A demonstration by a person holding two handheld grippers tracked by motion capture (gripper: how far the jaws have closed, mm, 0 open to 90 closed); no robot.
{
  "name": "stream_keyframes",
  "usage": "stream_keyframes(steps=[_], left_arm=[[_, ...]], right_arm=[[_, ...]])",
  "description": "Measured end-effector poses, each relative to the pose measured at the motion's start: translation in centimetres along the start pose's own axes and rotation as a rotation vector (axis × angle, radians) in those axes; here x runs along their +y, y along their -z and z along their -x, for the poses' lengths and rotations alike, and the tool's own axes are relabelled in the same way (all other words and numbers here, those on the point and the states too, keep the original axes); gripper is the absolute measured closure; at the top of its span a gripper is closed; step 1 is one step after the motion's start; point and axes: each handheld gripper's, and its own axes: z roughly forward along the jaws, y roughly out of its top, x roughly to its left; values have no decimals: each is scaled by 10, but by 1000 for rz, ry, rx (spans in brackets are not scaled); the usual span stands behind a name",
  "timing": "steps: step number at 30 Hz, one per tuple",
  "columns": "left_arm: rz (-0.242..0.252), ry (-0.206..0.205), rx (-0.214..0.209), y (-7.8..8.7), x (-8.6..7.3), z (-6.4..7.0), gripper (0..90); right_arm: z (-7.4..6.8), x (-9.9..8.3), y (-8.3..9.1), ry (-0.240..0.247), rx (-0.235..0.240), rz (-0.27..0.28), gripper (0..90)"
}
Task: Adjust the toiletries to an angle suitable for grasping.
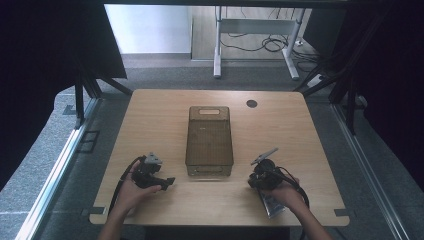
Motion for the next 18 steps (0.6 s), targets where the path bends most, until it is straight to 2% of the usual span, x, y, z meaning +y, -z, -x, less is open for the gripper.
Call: stream_keyframes(steps=[5,14,16,18], left_arm=[[-8,-13,-2,-2,1,2,239],[-12,-20,-6,-5,1,5,239],[-14,-20,-8,-5,1,7,239],[-17,-25,-8,-6,1,7,239]], right_arm=[[5,-2,0,-16,-3,12,894],[-1,-3,8,0,3,44,862],[-2,-5,13,2,2,64,835],[-2,-5,15,5,4,78,759]])
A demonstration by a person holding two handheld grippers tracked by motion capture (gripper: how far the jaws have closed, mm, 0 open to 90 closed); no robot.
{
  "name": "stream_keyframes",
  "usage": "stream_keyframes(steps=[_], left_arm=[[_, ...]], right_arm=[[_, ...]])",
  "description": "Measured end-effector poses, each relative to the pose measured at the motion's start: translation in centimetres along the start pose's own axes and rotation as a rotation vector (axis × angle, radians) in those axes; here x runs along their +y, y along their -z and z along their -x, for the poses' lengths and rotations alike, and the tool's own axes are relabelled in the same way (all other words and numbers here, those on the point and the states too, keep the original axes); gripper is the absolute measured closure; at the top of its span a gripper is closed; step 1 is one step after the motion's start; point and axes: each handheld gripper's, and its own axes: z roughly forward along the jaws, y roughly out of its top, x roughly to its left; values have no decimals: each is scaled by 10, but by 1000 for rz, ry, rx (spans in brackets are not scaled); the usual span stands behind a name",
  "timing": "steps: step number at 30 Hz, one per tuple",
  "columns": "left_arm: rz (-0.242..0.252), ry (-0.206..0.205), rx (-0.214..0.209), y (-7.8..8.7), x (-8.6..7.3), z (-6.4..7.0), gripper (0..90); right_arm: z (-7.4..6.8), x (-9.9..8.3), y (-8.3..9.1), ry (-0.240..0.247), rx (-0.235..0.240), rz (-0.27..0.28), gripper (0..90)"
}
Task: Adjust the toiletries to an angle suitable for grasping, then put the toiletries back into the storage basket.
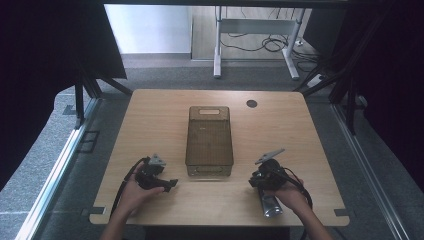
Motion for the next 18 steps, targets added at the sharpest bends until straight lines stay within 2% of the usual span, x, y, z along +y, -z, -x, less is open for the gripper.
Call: stream_keyframes(steps=[4,6,9,15,18], left_arm=[[8,5,0,1,0,1,240],[9,6,-3,2,1,0,239],[4,5,-3,0,1,-1,239],[11,-2,-10,2,2,0,239],[23,-1,-11,4,2,-1,239]], right_arm=[[-4,-2,4,-2,-33,22,574],[-7,-3,7,-5,-62,33,515],[-9,-4,12,-16,-84,34,473],[-6,-5,20,-73,-127,19,417],[-5,-6,22,-120,-163,-4,397]])
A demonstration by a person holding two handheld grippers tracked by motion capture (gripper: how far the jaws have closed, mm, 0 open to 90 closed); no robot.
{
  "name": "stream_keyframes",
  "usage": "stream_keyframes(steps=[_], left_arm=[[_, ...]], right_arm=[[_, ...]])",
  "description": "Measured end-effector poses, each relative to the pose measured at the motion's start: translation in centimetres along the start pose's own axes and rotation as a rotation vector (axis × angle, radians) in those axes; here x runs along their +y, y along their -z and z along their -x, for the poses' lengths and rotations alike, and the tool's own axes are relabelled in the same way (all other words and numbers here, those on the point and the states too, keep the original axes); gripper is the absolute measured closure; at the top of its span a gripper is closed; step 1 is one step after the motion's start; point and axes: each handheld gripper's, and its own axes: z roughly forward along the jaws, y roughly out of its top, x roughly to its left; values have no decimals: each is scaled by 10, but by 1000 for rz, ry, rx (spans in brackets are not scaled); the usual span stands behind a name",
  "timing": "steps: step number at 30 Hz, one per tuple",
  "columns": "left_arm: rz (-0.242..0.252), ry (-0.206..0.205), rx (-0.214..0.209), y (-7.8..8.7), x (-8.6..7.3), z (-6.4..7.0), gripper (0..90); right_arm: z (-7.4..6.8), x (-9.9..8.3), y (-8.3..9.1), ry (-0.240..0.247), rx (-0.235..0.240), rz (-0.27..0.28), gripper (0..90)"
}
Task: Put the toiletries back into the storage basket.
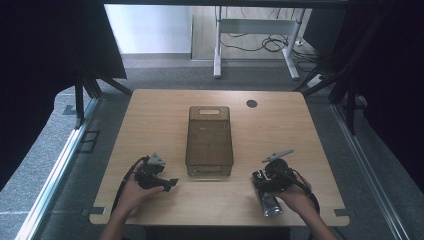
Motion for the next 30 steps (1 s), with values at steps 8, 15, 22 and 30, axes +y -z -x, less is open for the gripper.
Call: stream_keyframes(steps=[8,15,22,30], left_arm=[[6,9,-5,1,-1,-6,240],[19,7,-8,3,0,-6,240],[22,6,-6,2,1,-5,240],[18,5,-2,1,1,-4,240]], right_arm=[[-2,-3,-16,-33,-42,-119,387],[-5,-5,-28,-27,-77,-181,371],[-3,-6,-36,-31,-78,-214,374],[-3,-3,-42,-34,-84,-243,374]])
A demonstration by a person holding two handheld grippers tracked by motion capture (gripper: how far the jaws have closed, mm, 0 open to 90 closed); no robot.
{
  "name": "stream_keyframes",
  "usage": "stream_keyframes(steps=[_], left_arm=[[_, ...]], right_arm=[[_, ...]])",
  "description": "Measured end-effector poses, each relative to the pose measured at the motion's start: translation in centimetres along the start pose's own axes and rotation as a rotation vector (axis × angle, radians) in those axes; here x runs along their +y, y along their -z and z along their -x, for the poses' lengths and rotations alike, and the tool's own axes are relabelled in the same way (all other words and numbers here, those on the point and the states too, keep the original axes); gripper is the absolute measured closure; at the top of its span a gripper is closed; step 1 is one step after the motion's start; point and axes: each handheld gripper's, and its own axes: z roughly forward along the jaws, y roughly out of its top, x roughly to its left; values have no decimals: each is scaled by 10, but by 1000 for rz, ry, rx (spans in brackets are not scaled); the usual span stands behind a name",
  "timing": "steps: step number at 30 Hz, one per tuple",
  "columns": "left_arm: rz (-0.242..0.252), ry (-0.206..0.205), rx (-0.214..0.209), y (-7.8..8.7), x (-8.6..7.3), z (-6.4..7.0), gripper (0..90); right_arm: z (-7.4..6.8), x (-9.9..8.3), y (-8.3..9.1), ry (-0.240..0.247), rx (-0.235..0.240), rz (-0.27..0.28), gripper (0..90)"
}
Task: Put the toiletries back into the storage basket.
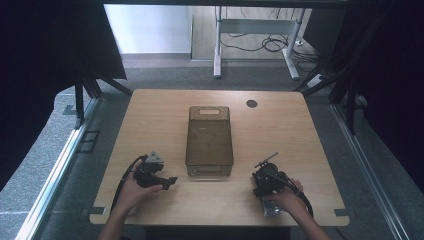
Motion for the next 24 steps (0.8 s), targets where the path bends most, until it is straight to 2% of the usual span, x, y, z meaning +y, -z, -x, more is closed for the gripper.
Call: stream_keyframes(steps=[17,24], left_arm=[[-6,-2,-1,-2,0,1,240],[-4,1,-1,-1,0,0,240]], right_arm=[[2,8,-3,-29,4,-56,429],[9,12,1,-32,74,-72,453]])
